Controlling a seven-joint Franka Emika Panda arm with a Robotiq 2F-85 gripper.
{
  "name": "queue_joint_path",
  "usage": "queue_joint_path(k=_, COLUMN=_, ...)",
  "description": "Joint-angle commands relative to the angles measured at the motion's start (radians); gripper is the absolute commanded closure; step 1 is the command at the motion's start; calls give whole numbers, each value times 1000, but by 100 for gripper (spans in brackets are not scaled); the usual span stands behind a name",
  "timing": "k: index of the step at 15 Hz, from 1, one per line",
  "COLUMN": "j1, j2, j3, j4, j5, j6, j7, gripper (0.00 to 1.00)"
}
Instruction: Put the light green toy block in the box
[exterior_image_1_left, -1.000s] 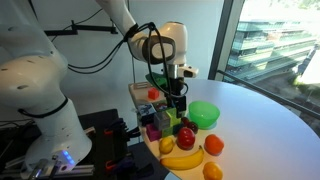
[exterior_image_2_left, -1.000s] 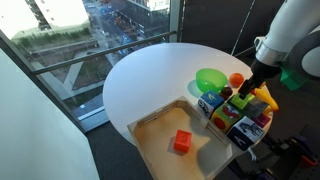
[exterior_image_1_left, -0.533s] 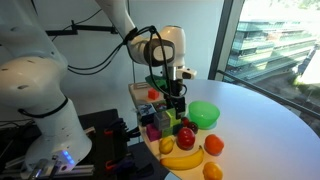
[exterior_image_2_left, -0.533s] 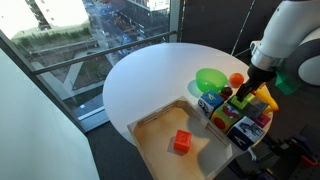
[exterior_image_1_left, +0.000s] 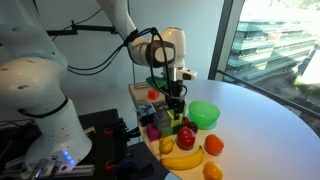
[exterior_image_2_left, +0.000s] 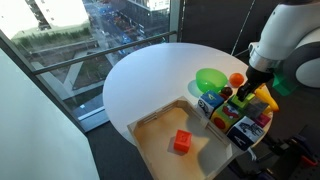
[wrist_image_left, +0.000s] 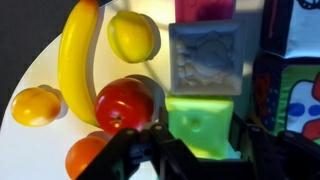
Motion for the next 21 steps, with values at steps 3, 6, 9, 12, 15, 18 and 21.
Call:
queue_joint_path(k=3, j1=15, j2=-54, j3=2, j4=34, j5=12, j6=-38, j7=29, gripper=73)
queue_joint_path(k=6, j1=28, j2=-98, j3=16, j4=39, j5=23, j6=-45, j7=32, gripper=75)
queue_joint_path(k=9, j1=46, j2=-133, j3=42, j4=49, j5=34, j6=-46, j7=43, gripper=75)
queue_joint_path(k=12, j1=74, j2=-153, j3=66, j4=60, j5=78, j6=-43, j7=21, gripper=75)
queue_joint_path(k=15, j1=117, j2=-161, j3=81, j4=67, j5=169, j6=-46, j7=-22, gripper=75)
queue_joint_path(k=18, j1=173, j2=-158, j3=87, j4=74, j5=292, j6=-57, j7=-95, gripper=75)
queue_joint_path(k=21, j1=217, j2=-157, j3=88, j4=82, j5=401, j6=-93, j7=-176, gripper=75)
